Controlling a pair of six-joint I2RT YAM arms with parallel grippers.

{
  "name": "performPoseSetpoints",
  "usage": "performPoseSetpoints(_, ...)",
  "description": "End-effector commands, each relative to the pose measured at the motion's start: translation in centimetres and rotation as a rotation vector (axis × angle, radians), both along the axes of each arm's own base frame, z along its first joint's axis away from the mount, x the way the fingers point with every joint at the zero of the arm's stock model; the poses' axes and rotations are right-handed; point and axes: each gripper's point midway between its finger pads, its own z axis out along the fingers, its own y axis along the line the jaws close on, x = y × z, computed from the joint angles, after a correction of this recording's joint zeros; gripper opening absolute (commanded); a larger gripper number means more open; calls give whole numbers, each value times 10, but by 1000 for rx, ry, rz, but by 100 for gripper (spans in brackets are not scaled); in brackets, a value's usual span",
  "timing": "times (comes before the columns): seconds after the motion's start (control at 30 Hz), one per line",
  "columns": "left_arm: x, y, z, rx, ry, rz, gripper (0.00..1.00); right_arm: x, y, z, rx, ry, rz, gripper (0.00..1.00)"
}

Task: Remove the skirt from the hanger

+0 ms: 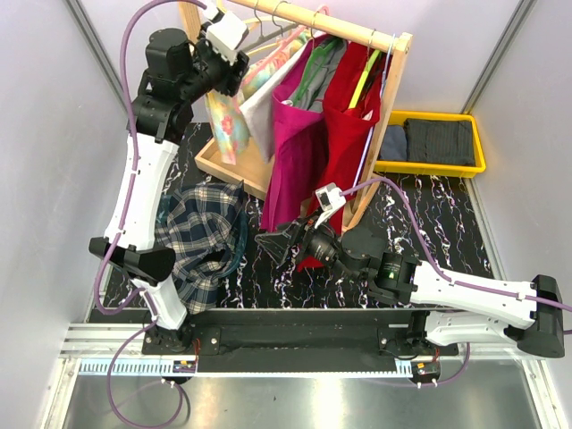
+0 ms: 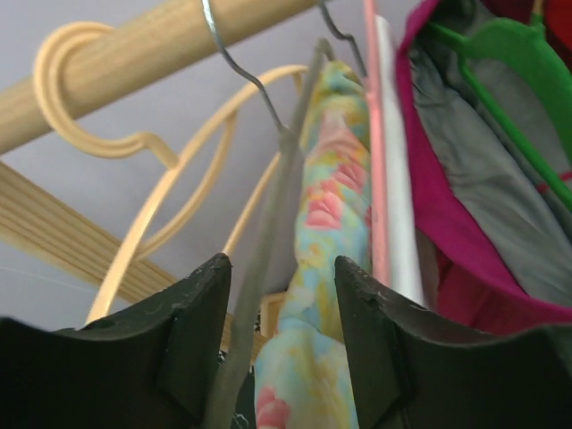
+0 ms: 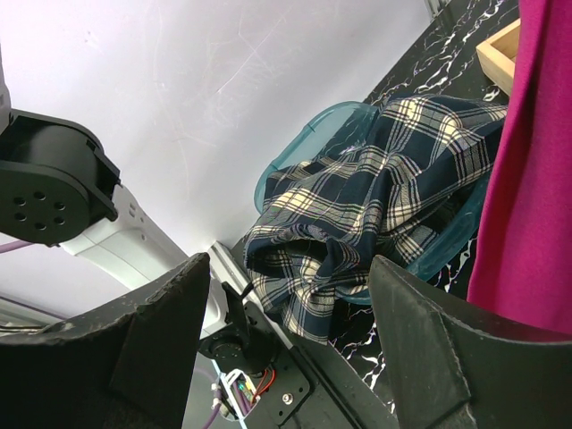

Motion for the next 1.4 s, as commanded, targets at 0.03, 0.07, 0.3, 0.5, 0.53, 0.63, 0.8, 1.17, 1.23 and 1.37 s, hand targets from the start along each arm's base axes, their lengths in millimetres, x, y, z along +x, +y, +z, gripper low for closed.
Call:
performPoseSetpoints(0.03, -26, -7, -19, 71, 75, -103, 57, 2, -4, 16, 60, -9, -32, 79)
performPoseSetpoints(0.07, -26, -7, -22, 77, 82, -105, 57, 2, -4, 16, 58, -8, -32, 79)
performPoseSetpoints(0.3, -31, -9, -39, 109, 142, -129, 42, 3, -5, 18, 59, -10, -37, 79)
performPoseSetpoints(0.5, -37, -5, -51, 138, 186, -125, 6, 3, -4, 19, 54, -14, -39, 79)
performPoseSetpoints(0.53, -39, -4, -50, 137, 187, -124, 0, 4, -4, 19, 54, -14, -39, 79)
performPoseSetpoints(0.63, -40, -4, -48, 128, 186, -123, 0, 3, -4, 21, 54, -16, -33, 79)
performPoseSetpoints(0.8, -35, -4, -30, 87, 144, -100, 0, 2, -2, 21, 54, -16, -25, 79)
performPoseSetpoints(1.17, -17, 11, 82, -211, -167, 49, 0, 1, 3, 20, 45, -15, -8, 79)
performPoseSetpoints(1.23, -17, 21, 109, -300, -242, 92, 0, 0, 3, 20, 42, -15, -7, 79)
performPoseSetpoints(1.37, -18, 30, 127, -378, -302, 128, 0, 0, 2, 20, 46, -13, -10, 79)
